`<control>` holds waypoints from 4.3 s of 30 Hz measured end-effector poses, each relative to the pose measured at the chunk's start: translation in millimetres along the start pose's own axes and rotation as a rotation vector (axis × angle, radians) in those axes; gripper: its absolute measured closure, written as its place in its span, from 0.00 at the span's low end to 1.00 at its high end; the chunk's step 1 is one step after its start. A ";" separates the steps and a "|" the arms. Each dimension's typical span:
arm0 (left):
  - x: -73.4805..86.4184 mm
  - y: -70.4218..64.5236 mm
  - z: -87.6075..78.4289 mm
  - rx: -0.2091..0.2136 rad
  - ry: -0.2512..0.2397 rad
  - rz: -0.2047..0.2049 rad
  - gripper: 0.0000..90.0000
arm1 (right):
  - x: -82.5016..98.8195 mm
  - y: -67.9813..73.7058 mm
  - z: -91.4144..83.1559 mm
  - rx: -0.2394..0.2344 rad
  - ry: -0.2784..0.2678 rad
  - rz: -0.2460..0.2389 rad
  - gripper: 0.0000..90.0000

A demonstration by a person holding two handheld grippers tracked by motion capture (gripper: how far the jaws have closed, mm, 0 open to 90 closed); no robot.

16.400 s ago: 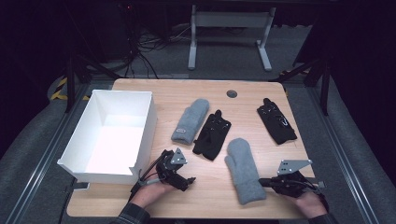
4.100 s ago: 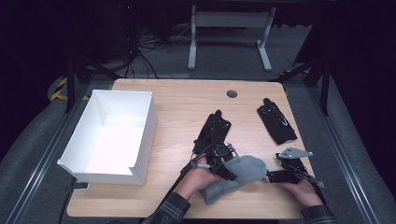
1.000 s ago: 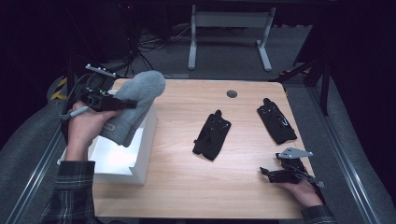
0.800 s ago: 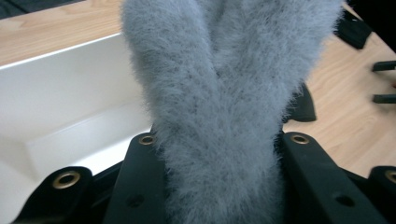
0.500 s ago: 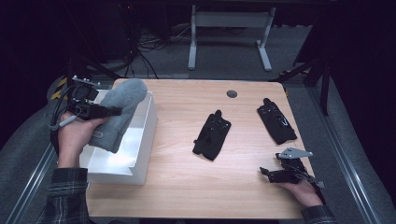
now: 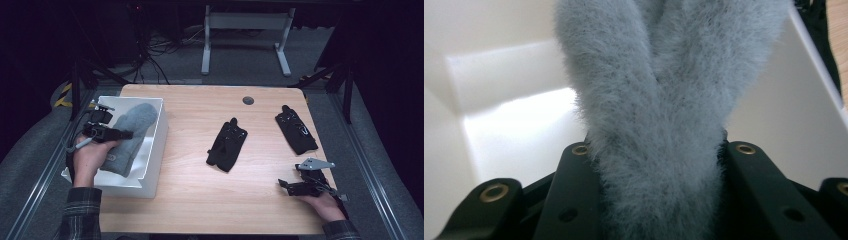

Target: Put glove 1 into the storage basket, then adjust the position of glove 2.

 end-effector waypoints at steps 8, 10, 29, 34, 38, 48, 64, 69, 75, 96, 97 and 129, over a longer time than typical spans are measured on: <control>7.8 12.8 27.3 -0.026 0.062 -0.025 0.73 | 0.0 0.0 0.0 0.001 0.000 0.000 0.10; 10.1 16.5 34.3 -0.027 0.078 -0.033 0.72 | 0.0 0.0 0.0 0.001 0.000 0.000 0.10; 13.4 43.5 56.2 -0.127 0.042 -0.056 0.32 | 0.0 0.1 0.1 0.003 0.001 0.001 0.09; 8.1 36.6 43.5 -0.139 0.012 -0.025 0.28 | -0.1 0.1 0.1 0.003 0.001 0.001 0.09; 1.9 29.5 30.6 -0.121 -0.048 -0.023 0.28 | -0.1 0.1 0.1 0.003 0.001 0.001 0.10; -8.5 0.8 7.9 -0.075 -0.111 0.043 0.27 | -0.1 0.1 0.2 0.004 0.001 0.002 0.09; -19.6 -75.5 -6.8 0.065 -0.141 0.192 0.26 | -0.1 0.1 0.1 0.004 0.001 0.001 0.09; -17.0 -97.6 -4.4 0.096 -0.142 0.232 0.26 | -0.1 0.2 0.1 0.003 0.001 0.000 0.09; -10.6 -122.8 2.3 0.138 -0.128 0.271 0.26 | -0.1 0.3 0.1 0.003 0.001 0.000 0.10; 26.2 -193.2 52.9 0.214 -0.065 0.382 0.26 | -0.3 0.9 0.2 -0.002 -0.001 -0.005 0.09; 28.6 -195.1 55.4 0.215 -0.063 0.386 0.26 | -0.3 0.8 0.1 -0.002 -0.001 -0.005 0.10; 103.3 -161.3 148.0 0.127 -0.019 0.498 0.15 | -6.3 4.1 -4.5 0.010 0.007 -0.023 0.31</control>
Point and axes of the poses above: each handheld gripper's, and its own axes: z roughly forward along the jaws, x roughly out of its underside, y roughly to its left, the point moved 6 cm from there along z, roughly forward along the jaws, and after that the axes turned 14 degrees about -z, right-handed, at the moved point
